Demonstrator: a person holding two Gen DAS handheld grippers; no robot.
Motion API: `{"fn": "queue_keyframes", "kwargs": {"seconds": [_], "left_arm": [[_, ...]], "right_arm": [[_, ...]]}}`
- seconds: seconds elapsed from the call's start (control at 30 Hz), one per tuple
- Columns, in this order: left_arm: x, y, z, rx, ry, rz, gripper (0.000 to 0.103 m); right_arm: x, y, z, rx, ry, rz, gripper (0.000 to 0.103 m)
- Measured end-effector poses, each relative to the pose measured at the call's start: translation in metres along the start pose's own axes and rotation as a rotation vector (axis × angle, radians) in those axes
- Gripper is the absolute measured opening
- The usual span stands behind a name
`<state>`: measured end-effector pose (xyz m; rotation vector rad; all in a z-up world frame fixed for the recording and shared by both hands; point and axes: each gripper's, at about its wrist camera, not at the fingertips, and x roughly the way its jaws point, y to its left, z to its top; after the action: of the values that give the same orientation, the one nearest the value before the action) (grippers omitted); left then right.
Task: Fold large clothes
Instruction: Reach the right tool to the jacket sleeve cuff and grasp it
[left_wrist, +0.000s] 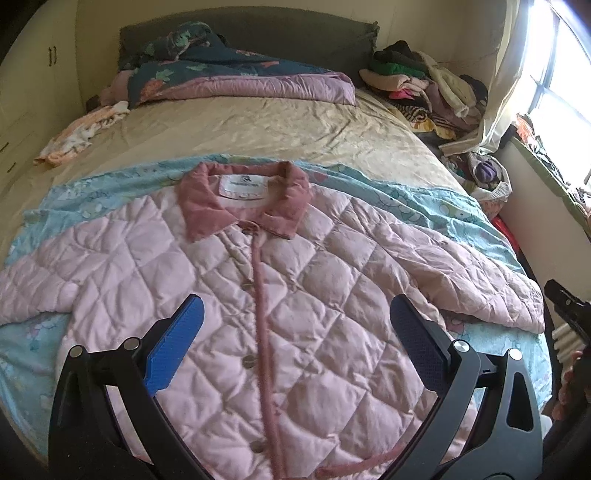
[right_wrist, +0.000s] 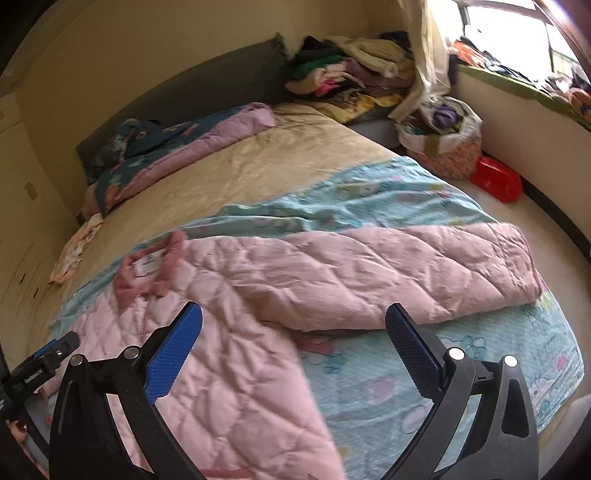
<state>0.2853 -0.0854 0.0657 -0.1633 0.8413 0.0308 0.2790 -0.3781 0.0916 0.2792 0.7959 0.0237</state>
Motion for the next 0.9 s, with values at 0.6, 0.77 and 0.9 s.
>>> {"fn": "queue_keyframes", "kwargs": {"seconds": [0.6,0.77,0.9], "left_arm": [[0.068,-0.063,-0.002,0.079,0.080,0.014,0.095],[0.084,-0.070,-0.004,0.080,0.106,-0.003,0.095],[0.097,-0.072,-0.003,0.074,0.125,-0.009,0.095]], "right_arm": [[0.051,-0.137,-0.004,0.321,-0.011,-0.223,0.099],[0.071,-0.170,-0.015,0.384,0.038,-0.274,0.099],[0.082,-0.189,-0.024,0.430,0.067,-0.298,0.099]]}}
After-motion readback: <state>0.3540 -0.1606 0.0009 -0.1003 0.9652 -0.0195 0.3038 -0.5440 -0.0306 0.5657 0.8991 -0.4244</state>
